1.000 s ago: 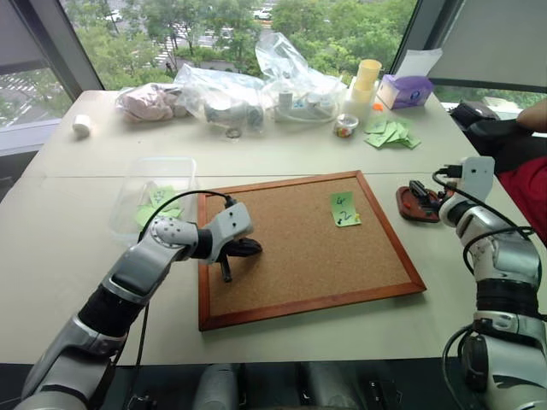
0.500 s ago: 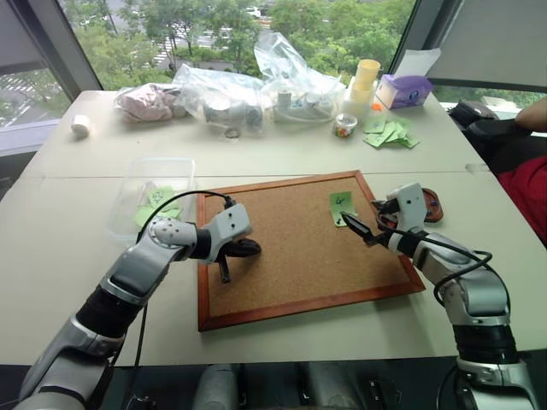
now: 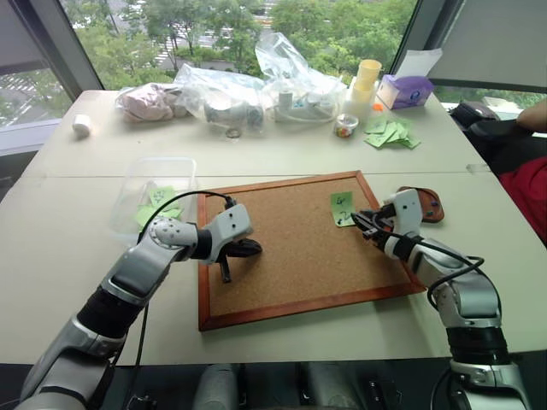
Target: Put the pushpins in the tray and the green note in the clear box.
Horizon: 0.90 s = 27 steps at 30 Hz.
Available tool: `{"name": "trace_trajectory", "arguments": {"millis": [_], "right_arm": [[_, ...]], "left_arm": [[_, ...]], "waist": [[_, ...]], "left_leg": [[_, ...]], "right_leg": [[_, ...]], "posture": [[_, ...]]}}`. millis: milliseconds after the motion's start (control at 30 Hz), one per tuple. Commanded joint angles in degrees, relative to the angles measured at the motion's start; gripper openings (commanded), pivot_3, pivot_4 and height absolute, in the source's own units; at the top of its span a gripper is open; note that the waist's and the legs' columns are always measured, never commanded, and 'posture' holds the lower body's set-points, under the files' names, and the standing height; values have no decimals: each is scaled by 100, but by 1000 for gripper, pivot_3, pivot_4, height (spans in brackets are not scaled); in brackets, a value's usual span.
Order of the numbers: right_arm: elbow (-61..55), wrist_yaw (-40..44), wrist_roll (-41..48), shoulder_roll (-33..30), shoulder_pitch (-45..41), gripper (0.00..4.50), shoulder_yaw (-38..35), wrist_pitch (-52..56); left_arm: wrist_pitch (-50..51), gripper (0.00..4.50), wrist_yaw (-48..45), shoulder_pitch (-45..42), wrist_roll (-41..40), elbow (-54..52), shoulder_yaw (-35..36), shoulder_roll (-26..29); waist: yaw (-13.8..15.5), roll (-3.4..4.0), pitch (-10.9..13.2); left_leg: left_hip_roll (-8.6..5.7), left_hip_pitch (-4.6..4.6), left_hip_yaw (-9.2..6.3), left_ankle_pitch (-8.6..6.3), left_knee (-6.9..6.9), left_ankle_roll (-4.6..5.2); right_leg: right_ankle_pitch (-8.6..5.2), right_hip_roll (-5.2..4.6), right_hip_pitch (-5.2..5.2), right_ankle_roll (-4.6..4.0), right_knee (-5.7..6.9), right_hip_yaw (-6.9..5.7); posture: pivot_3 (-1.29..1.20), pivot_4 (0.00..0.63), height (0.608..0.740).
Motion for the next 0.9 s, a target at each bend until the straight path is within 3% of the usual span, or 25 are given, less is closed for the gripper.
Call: {"name": "trace_trajectory", "arguments": {"millis": [33, 467, 900], "right_arm": [[-98, 52, 87, -54, -21, 39, -114, 59], [-369, -179, 308, 118, -58, 39, -659, -450], [-436, -257, 478, 144, -41, 39, -729, -455]], "left_arm": [[20, 0, -34, 26, 42, -84, -64, -16], [13, 0, -280, 88, -28, -222, -144, 82], [67, 0, -400, 183, 183, -232, -361, 337]], "waist": [[3, 0, 0], [5, 0, 0], [-6, 0, 0]], "left_leg": [[0, 0, 0, 0, 0, 0], [0, -1, 0, 0, 0, 0], [0, -1, 0, 0, 0, 0]], "right_leg": [[0, 0, 0, 0, 0, 0], [0, -1, 0, 0, 0, 0], [0, 0, 0, 0, 0, 0]], "posture": [[0, 150, 738], [0, 150, 738], [0, 150, 738]]}}
